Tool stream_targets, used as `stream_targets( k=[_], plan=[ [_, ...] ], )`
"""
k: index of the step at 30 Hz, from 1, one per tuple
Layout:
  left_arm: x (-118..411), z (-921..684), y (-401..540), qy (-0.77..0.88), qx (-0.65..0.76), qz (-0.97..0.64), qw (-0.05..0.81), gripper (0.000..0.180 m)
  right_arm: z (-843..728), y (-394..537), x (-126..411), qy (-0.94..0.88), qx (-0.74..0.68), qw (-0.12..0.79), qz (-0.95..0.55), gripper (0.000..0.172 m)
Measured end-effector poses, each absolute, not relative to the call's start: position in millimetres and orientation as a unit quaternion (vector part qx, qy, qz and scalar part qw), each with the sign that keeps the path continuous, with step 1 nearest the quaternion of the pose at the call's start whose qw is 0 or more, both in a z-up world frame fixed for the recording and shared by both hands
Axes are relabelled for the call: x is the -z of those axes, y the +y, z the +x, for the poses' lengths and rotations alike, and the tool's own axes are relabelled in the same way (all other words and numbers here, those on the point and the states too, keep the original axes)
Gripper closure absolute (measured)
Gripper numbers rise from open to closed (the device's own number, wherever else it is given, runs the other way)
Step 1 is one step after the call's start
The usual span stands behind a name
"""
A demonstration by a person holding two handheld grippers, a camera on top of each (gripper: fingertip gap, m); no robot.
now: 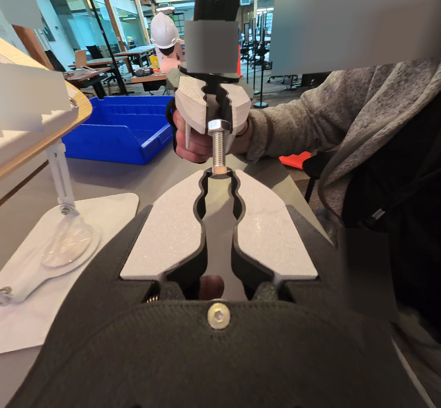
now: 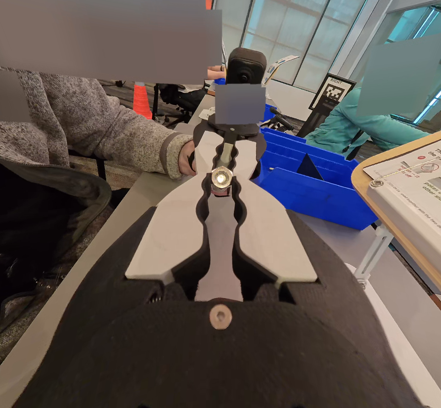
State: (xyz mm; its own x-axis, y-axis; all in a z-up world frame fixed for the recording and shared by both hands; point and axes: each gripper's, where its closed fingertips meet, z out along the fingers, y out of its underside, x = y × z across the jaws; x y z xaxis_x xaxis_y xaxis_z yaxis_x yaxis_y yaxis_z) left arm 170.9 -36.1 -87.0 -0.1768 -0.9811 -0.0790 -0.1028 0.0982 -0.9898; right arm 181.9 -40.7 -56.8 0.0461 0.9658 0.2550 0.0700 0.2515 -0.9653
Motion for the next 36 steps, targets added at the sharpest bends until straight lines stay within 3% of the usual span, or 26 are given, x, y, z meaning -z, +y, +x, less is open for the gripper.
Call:
stream_targets(
  k=[36],
  plan=[
    [49.1,195.9,-12.1,0.601,0.162,-0.431,0.653,0.162,210.7,-21.2,25.4,-0.402,-0.517,0.583,-0.481,0.154]
  ],
)
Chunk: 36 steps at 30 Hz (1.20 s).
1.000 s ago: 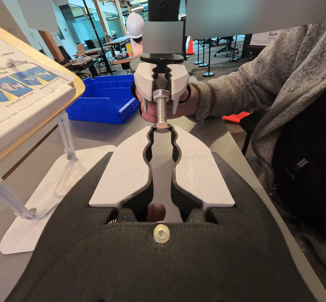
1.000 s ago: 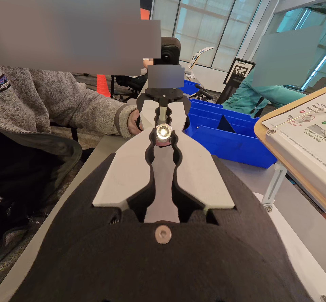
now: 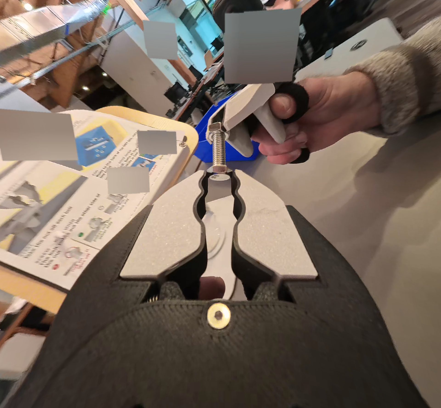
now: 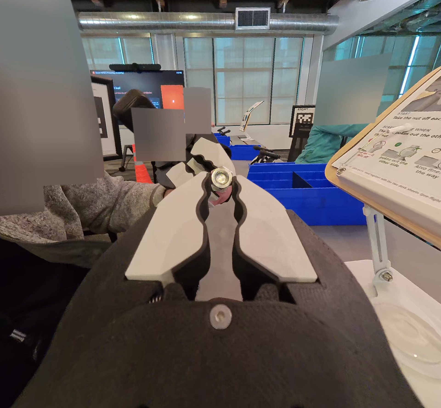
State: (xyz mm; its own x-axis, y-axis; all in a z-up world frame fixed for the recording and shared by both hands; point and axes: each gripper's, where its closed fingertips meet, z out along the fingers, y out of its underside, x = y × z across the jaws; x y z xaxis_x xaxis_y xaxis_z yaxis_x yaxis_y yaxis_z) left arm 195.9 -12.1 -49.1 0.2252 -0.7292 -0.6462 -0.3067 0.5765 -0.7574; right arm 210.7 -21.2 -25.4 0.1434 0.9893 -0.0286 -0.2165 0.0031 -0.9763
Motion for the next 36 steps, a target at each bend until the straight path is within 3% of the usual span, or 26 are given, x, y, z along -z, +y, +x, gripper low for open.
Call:
stream_targets(
  k=[22,36],
  plan=[
    [43.9,205.0,1.5,0.619,-0.182,-0.299,0.703,0.162,223.9,-6.3,32.2,-0.248,-0.662,0.507,-0.492,0.155],
    [49.3,206.1,7.5,0.613,-0.215,-0.277,0.708,0.162,225.0,1.3,38.9,-0.211,-0.694,0.479,-0.494,0.155]
  ],
)
